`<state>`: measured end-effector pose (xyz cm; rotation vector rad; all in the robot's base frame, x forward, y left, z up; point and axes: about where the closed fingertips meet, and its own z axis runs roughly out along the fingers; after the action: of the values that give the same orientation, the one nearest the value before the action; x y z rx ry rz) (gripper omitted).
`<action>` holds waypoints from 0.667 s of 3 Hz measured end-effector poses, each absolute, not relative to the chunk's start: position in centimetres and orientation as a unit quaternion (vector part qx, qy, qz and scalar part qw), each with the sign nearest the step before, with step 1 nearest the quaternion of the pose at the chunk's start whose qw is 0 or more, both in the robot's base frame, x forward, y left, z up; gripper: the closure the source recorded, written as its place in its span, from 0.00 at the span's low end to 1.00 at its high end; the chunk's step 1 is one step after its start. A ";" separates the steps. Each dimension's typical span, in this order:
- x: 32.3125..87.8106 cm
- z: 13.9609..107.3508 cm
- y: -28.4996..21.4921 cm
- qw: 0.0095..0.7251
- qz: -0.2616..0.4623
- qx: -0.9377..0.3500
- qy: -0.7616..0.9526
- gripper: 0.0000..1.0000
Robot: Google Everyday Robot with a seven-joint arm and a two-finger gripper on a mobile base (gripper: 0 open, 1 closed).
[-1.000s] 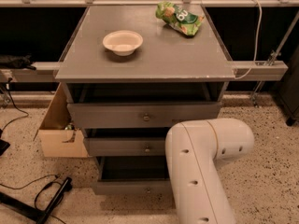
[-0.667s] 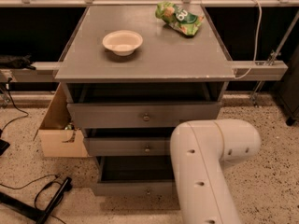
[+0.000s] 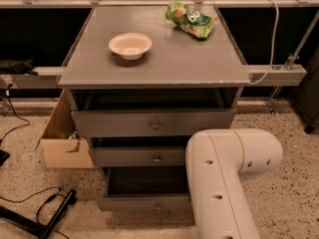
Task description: Open bottom drawer
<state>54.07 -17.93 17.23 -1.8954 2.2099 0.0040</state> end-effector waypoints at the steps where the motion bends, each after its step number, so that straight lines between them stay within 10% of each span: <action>1: 52.6 17.4 -18.5 0.114 0.010 -0.640 0.760 1.00; 2: 52.4 17.5 -18.6 0.114 0.012 -0.638 0.761 1.00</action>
Offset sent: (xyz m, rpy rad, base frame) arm -0.3774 -0.1928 0.0948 0.3441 0.3345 -0.3507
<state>52.40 -18.64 17.51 -1.8718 2.2328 0.0362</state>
